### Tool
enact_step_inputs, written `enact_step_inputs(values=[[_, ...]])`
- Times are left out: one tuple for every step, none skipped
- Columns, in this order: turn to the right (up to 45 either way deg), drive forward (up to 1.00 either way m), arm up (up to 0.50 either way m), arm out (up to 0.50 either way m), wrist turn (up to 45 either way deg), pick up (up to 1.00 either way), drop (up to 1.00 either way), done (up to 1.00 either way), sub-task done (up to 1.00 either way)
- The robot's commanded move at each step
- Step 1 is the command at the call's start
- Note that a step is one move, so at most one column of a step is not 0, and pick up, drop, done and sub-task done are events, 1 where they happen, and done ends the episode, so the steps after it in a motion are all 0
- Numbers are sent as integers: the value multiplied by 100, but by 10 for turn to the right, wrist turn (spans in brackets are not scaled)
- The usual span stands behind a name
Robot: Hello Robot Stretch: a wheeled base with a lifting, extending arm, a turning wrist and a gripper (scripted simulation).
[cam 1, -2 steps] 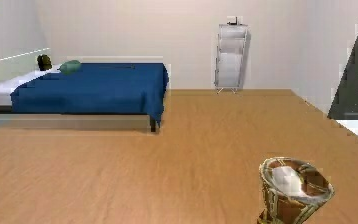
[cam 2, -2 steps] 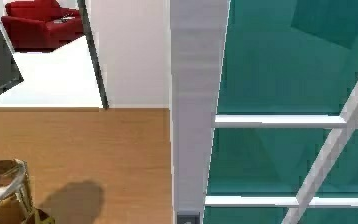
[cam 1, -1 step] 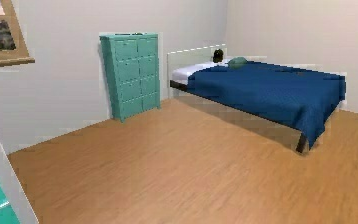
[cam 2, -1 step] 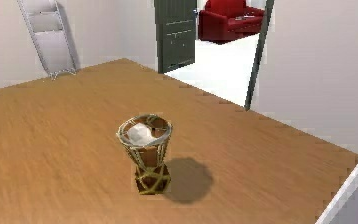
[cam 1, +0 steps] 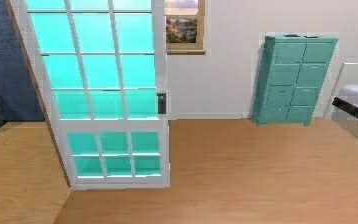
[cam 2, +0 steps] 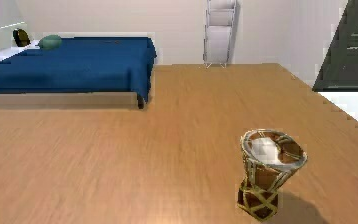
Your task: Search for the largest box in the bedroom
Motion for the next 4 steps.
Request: enact_step_inputs(values=[[0, 25, 0, 0, 0, 0, 0, 0, 0], [-450, 0, 0, 0, 0, 0, 0, 0, 0], [-450, 0, 0, 0, 0, 0, 0, 0, 0], [0, 100, 0, 0, 0, 0, 0, 0, 0]])
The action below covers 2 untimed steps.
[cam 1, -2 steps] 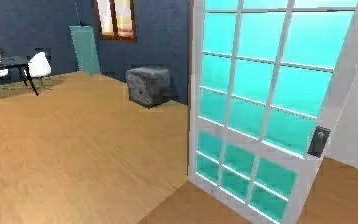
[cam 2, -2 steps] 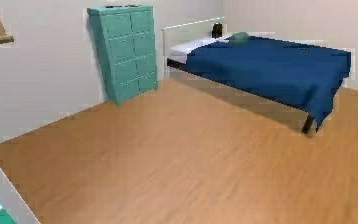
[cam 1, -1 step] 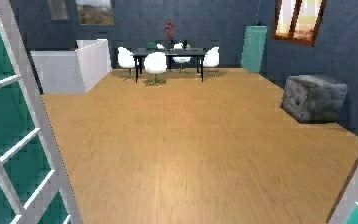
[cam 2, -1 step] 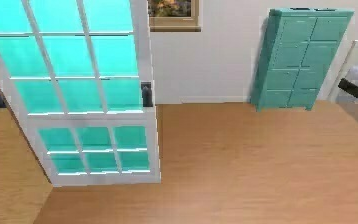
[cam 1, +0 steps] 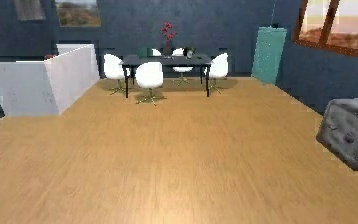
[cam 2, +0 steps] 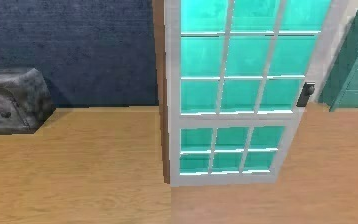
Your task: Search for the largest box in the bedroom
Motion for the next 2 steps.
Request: enact_step_inputs(values=[[-60, 0, 0, 0, 0, 0, 0, 0, 0], [0, 25, 0, 0, 0, 0, 0, 0, 0]])
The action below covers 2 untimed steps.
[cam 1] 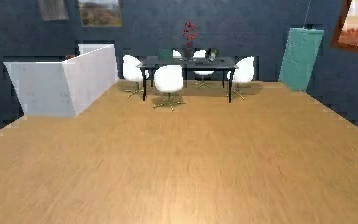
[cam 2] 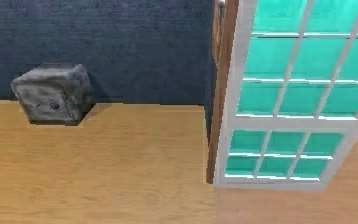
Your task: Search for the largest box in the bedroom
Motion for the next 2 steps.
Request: enact_step_inputs(values=[[-180, 0, 0, 0, 0, 0, 0, 0, 0], [0, 100, 0, 0, 0, 0, 0, 0, 0]])
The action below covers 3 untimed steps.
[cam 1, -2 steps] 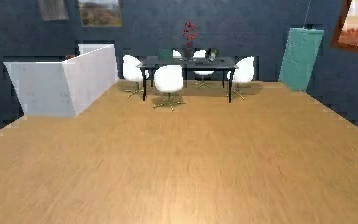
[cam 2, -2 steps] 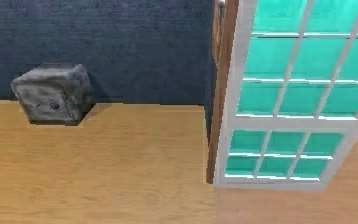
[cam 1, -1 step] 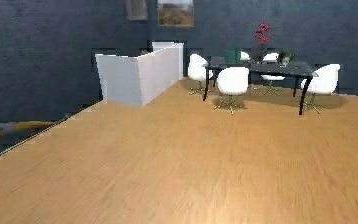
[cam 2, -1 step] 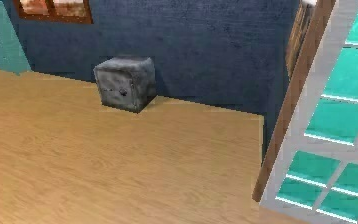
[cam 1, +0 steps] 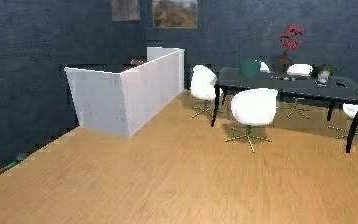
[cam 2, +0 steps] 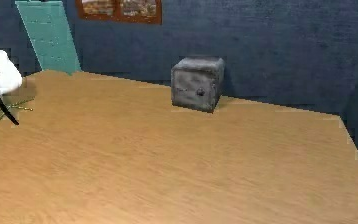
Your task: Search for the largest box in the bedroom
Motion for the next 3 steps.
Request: enact_step_inputs(values=[[0, 100, 0, 0, 0, 0, 0, 0, 0], [0, 100, 0, 0, 0, 0, 0, 0, 0], [-210, 0, 0, 0, 0, 0, 0, 0, 0]])
